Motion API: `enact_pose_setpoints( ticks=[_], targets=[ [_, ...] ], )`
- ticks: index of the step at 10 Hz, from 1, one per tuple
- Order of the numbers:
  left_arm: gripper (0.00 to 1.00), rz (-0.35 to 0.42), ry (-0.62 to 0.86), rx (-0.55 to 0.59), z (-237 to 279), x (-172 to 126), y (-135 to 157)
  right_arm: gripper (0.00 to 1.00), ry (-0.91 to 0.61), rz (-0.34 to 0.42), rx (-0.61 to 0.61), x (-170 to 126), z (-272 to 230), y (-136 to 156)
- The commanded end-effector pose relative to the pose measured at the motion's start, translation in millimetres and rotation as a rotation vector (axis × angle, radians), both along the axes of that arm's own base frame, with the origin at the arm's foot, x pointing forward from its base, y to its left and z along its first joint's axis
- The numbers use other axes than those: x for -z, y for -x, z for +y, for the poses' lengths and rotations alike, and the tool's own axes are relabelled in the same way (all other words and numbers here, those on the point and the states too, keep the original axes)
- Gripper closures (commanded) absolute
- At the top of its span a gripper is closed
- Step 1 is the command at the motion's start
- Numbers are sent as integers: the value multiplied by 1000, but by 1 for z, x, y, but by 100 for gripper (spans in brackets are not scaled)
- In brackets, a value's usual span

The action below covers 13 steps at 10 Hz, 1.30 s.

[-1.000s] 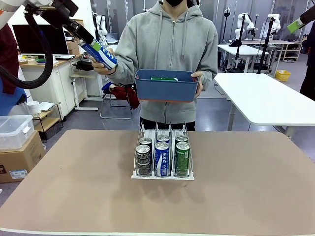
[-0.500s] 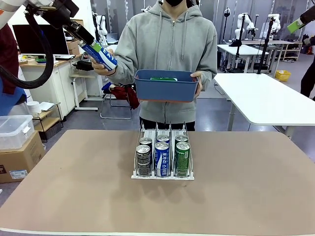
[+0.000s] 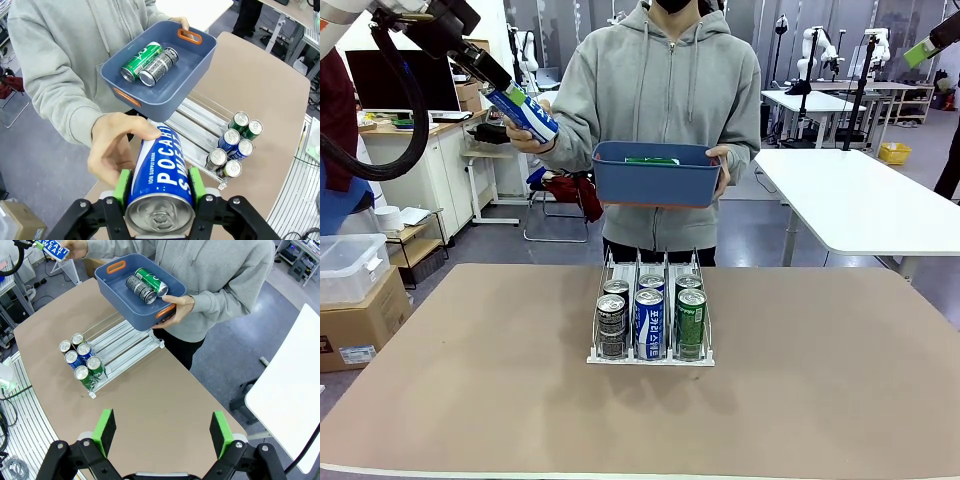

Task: Fill the beverage cans into the dispenser.
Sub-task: Pick up the Ionic drink handed by the human, then place the picked Ionic drink in the line of the Automatic Can Dispenser with the same cans.

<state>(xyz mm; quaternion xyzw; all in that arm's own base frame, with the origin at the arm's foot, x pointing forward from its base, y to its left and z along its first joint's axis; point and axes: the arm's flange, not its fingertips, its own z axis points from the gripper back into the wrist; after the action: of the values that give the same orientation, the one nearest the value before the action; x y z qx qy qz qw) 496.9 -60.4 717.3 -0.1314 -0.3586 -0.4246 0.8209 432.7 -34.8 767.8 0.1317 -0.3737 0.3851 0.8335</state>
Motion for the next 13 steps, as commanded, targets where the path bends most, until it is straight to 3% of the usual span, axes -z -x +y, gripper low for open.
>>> enact_pose_setpoints(
  ticks=[1,12,13],
  targets=[
    [71,-5,1,-5,1,0,0,0,-1,0,1,0,-1,0],
    [71,-5,1,-5,1,0,0,0,-1,0,1,0,-1,0],
    [100,4,-1,1,0,2,0,0,-1,0,1,0,-1,0]
  ],
)
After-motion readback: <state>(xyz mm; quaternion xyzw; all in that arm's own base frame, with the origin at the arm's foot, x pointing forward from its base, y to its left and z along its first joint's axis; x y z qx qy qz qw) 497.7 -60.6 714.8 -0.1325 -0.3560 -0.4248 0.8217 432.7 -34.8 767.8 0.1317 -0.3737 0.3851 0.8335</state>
